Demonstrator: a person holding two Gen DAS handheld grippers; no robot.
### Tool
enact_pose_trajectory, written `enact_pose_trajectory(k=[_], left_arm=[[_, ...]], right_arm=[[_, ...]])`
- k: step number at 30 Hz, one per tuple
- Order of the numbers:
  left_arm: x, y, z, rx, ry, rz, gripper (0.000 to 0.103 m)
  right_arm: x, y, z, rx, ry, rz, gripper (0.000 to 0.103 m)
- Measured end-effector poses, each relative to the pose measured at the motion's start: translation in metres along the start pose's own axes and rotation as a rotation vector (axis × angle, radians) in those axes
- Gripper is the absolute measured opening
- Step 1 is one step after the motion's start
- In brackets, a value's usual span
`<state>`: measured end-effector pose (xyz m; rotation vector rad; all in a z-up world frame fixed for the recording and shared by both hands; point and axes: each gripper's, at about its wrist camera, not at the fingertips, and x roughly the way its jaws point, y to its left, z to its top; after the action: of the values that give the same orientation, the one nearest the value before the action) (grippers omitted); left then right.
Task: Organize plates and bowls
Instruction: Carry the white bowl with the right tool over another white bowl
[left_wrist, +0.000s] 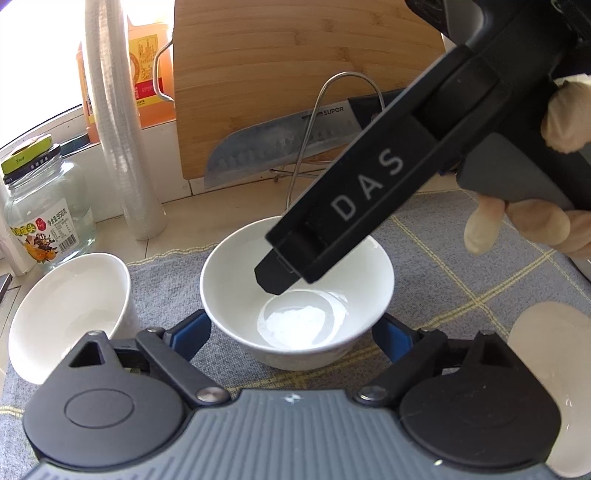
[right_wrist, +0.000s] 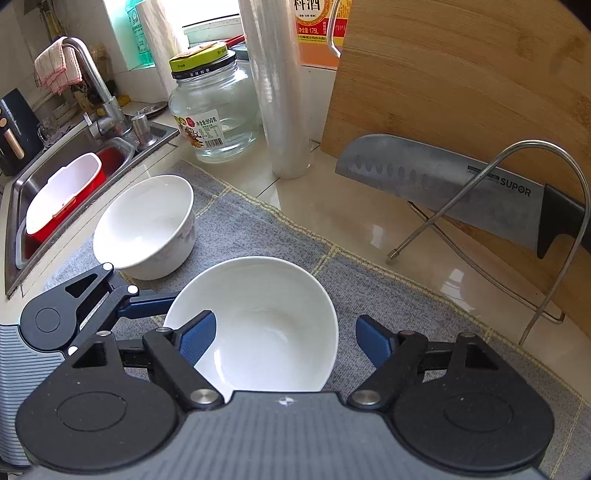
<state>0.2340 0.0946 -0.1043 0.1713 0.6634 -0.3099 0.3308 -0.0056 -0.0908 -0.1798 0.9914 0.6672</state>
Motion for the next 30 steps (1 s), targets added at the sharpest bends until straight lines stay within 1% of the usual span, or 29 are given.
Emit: enact_pose_trajectory(k=[5, 11, 12, 13, 16, 25, 30], left_arm=[[0.000, 0.000, 0.001, 0.006, 0.001, -0.010, 0.090], [0.001, 0.001, 0.002, 0.009, -0.003, -0.015, 0.090], [0.001, 0.001, 0.002, 0.008, -0.003, -0.016, 0.090], [0.002, 0.001, 0.002, 0.007, -0.003, -0.017, 0.090], [0.002, 0.002, 0.002, 0.006, -0.003, -0.018, 0.090], [-0.001, 0.000, 0.001, 0.018, 0.000, -0.020, 0.089], [-0.013, -0.002, 0.006, 0.038, -0.003, -0.018, 0.089]], right_arm=[[0.003, 0.000, 0.000, 0.006, 0.006, 0.017, 0.082], [0.006, -0.003, 0.001, 0.021, 0.017, 0.043, 0.081], [0.007, -0.003, 0.001, 0.023, 0.018, 0.048, 0.080], [0.008, -0.003, 0.001, 0.027, 0.020, 0.055, 0.076], [0.008, -0.004, 0.001, 0.044, 0.019, 0.060, 0.074], [0.004, -0.006, 0.002, 0.060, 0.026, 0.074, 0.074], [-0.008, -0.005, 0.001, 0.073, 0.012, 0.095, 0.074]])
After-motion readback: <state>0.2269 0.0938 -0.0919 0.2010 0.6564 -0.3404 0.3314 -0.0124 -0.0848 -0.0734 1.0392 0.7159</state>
